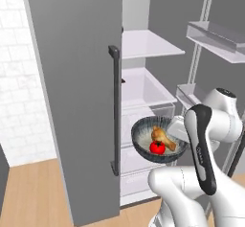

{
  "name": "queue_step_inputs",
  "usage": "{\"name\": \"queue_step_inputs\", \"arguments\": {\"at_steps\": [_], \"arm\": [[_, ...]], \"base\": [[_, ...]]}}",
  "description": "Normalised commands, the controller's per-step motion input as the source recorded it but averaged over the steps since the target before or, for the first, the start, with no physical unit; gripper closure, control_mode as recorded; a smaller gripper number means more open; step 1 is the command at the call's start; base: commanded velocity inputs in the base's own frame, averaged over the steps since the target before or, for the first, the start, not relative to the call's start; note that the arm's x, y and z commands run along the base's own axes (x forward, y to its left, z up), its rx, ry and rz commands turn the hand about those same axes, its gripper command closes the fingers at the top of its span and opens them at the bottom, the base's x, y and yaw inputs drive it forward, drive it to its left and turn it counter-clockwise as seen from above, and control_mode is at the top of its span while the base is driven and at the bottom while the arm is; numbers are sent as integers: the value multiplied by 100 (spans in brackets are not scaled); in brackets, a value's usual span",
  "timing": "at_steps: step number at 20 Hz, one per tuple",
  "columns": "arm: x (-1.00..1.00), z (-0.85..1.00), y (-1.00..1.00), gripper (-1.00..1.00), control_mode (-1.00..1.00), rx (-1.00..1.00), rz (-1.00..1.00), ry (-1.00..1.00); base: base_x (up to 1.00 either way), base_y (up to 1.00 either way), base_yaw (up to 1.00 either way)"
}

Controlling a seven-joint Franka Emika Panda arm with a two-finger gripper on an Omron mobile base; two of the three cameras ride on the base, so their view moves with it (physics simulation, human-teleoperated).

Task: Pick the chicken drumstick and tomato from their plates and place them in the bowl. Then put the bowl in the fridge.

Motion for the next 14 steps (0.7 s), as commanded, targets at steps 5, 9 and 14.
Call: {"name": "queue_step_inputs", "arguments": {"at_steps": [5, 9, 14], "arm": [[0, 0, 0, 100, 100, 0, 0, 0], [0, 0, 0, 100, 100, 0, 0, 0], [-5, 0, 3, 100, -100, -5, -1, -3]], "base": [[61, 0, 7], [18, 0, 4], [-7, 1, 0]]}}
